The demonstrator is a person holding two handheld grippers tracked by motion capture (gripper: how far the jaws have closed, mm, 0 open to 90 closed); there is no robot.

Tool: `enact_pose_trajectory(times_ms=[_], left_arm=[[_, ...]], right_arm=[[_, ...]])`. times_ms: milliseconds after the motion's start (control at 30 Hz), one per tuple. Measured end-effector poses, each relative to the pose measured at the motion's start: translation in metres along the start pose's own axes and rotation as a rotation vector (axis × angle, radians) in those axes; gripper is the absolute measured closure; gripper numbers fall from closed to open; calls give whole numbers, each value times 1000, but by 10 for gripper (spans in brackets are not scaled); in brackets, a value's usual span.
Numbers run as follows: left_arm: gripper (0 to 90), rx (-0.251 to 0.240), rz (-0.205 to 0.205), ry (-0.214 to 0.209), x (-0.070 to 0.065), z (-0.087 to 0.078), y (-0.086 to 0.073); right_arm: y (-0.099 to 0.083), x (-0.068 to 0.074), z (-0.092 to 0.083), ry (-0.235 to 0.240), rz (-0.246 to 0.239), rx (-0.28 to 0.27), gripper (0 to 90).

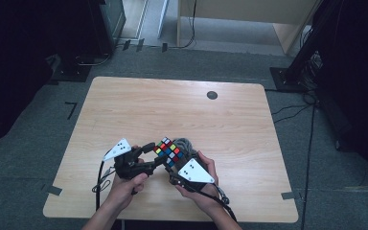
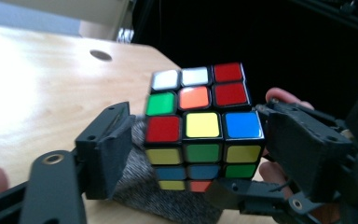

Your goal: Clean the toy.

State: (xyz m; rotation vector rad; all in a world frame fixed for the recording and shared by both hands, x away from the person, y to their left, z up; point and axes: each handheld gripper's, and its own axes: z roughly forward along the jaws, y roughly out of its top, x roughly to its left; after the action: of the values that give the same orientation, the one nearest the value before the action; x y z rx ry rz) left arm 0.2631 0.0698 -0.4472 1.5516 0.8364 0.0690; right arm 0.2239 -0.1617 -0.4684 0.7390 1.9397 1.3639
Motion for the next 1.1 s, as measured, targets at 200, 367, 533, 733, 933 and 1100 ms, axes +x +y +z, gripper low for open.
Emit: enact_pose_trajectory(times_ms=[200, 367, 533, 733, 933, 1100], left_arm=[[196, 5, 104, 56, 6, -5, 0], [190, 36, 236, 115, 7, -4, -5], [184, 85, 507, 233, -3, 4, -19], [179, 114, 631, 225, -14, 12, -30], [179, 108, 700, 235, -16, 12, -34], [180, 101, 756, 233, -18, 12, -37]], right_arm=[[2, -20, -5, 16, 91, 14, 345], [6, -34, -9, 60, 175, 18, 345], [10, -38, -11, 115, 237, 21, 345], [13, -34, -10, 188, 327, 53, 344], [16, -29, -6, 263, 373, 98, 344], [16, -27, -3, 309, 411, 139, 343]])
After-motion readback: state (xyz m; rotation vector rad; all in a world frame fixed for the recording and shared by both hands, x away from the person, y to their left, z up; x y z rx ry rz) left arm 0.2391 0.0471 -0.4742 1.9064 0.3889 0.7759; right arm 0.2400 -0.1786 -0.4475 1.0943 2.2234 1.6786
